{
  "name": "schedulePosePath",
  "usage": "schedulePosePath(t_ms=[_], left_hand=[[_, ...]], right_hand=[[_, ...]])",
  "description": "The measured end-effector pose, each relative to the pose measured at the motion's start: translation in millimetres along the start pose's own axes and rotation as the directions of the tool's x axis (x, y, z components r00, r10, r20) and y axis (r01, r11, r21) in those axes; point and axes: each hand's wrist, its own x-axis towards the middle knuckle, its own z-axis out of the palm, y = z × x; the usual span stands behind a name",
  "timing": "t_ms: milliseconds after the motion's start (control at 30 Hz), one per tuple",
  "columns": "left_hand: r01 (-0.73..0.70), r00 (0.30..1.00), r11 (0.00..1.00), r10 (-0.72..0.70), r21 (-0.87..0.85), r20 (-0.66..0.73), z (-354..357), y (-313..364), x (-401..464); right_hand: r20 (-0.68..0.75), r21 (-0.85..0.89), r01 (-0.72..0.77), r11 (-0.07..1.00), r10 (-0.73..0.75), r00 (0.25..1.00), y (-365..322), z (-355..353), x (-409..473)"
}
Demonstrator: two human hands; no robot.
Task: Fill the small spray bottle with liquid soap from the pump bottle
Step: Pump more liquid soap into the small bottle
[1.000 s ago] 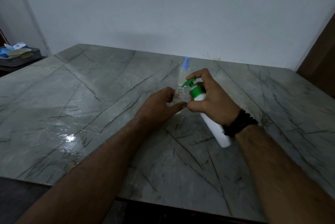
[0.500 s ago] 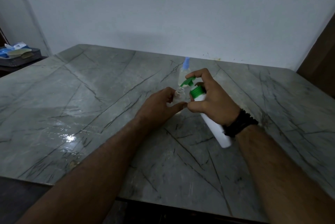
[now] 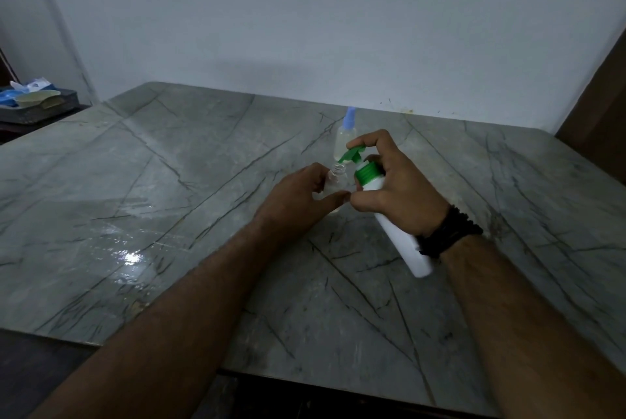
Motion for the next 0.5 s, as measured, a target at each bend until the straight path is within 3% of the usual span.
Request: schedulePosePath(t_ms=[500], left_hand=[[0.004, 1.0, 1.0, -0.004, -0.018, 0.0, 0.9, -1.5, 1.0]], right_hand=[[-0.011, 0.0, 0.009, 1.0, -0.009, 1.0, 1.4, 0.8, 0.7]])
